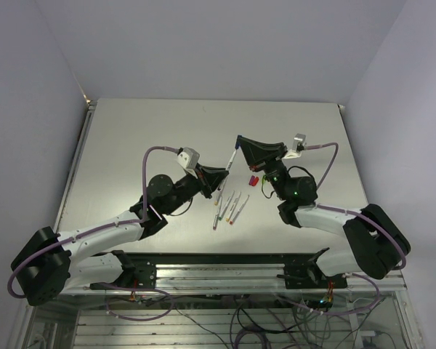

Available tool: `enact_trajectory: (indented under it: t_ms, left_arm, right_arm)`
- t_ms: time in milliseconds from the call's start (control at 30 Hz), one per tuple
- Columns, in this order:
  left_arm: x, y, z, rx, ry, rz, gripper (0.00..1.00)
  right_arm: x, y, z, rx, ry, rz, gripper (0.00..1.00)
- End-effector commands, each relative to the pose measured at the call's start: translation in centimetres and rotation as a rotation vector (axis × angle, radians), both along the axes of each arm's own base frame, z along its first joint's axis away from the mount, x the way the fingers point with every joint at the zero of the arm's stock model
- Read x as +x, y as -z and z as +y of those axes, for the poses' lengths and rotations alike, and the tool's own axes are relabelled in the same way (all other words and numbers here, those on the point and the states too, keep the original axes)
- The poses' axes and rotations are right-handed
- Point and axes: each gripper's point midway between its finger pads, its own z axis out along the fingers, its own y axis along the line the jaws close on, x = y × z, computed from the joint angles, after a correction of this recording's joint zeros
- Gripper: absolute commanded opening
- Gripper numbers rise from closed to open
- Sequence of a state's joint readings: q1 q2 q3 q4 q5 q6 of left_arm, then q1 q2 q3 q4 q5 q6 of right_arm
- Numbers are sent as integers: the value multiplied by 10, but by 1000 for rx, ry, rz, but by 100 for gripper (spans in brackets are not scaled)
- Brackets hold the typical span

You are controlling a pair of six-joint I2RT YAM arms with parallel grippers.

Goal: Insert the pens into the pen caps

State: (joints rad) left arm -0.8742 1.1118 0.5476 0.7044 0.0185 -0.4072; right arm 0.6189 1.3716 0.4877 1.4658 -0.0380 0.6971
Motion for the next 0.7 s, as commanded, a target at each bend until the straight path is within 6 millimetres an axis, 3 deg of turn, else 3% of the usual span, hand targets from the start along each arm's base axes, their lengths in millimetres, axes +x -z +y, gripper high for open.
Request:
enact_trajectory:
  t_ms: [0,267,667]
  left_arm:
    - [0,-14,1,-38,-9,-46,7]
    - [7,-13,6,-46,-57,-52,7]
    - [21,-39,5,-79,-116,-126,7]
  right_arm:
    - [-3,-3,5,9,-23,-18,0]
    - [-16,1,17,10,-122,0,0]
    - [-25,39,36,-69,-239,109,0]
